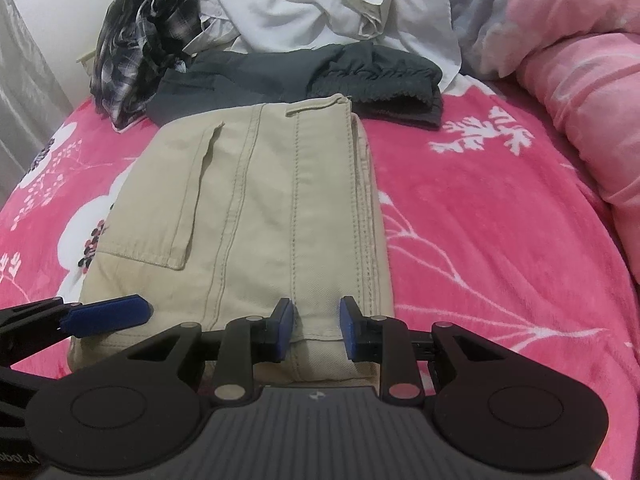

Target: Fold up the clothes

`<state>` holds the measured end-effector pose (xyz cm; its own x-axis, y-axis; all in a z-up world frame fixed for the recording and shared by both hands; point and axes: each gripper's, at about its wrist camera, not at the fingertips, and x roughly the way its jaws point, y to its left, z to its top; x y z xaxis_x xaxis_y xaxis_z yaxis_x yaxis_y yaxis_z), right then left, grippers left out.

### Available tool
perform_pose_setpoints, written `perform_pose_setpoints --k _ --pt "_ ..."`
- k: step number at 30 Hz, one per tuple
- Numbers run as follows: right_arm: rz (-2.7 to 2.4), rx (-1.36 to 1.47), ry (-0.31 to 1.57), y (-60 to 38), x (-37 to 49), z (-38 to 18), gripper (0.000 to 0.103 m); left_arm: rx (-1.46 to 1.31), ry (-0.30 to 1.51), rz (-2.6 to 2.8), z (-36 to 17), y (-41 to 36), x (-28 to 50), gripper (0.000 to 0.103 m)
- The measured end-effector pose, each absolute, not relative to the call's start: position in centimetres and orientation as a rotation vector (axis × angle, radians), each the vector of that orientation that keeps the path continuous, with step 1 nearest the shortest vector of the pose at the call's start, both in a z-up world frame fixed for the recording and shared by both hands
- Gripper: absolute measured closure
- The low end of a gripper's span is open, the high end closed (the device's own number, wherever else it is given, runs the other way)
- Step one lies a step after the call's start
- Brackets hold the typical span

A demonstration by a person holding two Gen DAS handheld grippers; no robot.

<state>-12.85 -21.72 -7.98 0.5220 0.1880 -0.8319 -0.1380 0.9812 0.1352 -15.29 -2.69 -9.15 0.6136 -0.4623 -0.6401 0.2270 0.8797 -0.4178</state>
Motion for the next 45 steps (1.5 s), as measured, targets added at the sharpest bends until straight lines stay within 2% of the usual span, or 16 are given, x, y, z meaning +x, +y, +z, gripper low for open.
perform_pose_setpoints --k 13,16,25,30,45 --pt "0.186 0.06 0.986 -21.7 -13.1 -8.0 0.076 -0.328 0.826 -0.392 -9.0 -2.2 -15.1 0.031" --pt "0.186 0.059 0.984 -21.7 -13.1 -8.0 0.076 -0.313 0.806 -0.373 -8.9 -2.3 -15.3 0.027" --pt "0.184 0.054 0.979 -21.6 -13.2 -8.0 0.076 -0.231 0.695 -0.222 -8.3 -1.7 -15.7 0.028" --pt "0.186 0.055 0.978 -21.6 -13.2 -8.0 0.076 -0.16 0.73 -0.191 -8.7 -2.1 -15.2 0.032" --pt "0.214 0.138 0.93 -23.4 -12.5 -5.9 0.076 -0.081 0.785 -0.188 -9.7 -2.9 -15.0 0.03"
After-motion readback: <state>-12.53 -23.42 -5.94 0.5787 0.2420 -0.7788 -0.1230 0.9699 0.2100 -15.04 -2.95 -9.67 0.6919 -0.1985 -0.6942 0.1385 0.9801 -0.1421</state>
